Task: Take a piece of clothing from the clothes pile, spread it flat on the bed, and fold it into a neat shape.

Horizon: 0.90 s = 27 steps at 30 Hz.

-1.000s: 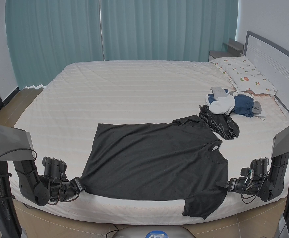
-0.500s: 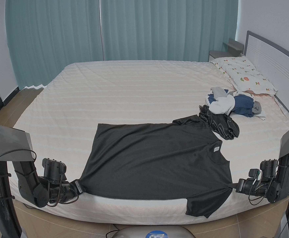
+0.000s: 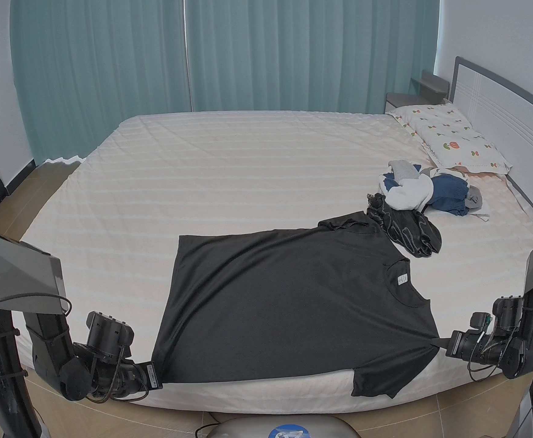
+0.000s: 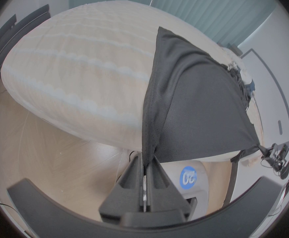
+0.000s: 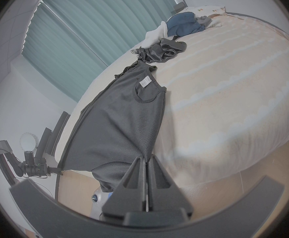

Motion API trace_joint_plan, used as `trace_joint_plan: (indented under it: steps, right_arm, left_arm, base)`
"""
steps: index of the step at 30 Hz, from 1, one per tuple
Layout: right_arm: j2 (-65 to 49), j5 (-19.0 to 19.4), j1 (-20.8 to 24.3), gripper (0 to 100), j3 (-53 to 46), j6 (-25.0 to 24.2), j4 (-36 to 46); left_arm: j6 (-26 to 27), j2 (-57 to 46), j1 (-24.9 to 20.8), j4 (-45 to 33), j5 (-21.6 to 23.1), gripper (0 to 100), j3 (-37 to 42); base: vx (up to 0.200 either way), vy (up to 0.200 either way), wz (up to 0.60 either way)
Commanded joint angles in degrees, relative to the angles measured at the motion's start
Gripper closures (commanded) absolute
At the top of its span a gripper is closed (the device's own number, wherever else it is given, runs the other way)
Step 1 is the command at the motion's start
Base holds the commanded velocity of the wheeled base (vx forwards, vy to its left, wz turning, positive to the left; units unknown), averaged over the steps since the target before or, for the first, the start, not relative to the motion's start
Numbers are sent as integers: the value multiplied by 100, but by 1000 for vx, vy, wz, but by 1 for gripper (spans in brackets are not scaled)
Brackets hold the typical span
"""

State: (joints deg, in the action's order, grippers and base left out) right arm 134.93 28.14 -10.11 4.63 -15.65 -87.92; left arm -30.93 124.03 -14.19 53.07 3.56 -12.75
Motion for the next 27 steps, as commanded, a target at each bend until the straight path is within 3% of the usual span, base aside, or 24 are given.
trace_joint_plan:
  steps: [1, 11, 19, 24, 27]
  right_arm:
    - [-80, -1, -114, 100, -147, 27, -6]
    - [-177, 69, -273, 100, -463, 792, 38]
    - [-168, 96, -360, 100, -463, 1108, 293]
    - [-397, 570, -369, 100, -463, 1056, -59]
    - [-441, 641, -369, 100, -437, 968, -191]
  left_arm:
    - [131, -177, -75, -314, -13, 100, 45]
    - [553, -907, -84, -1861, -13, 100, -87]
    - [676, -915, -102, -2107, -13, 100, -114]
    - [597, -995, 22, -2072, -22, 100, -333]
    - [482, -1126, 83, -2037, 4, 100, -421]
  base:
    - [0, 0, 0]
    - [0, 0, 0]
    - [0, 0, 0]
    - [0, 0, 0]
    - [0, 0, 0]
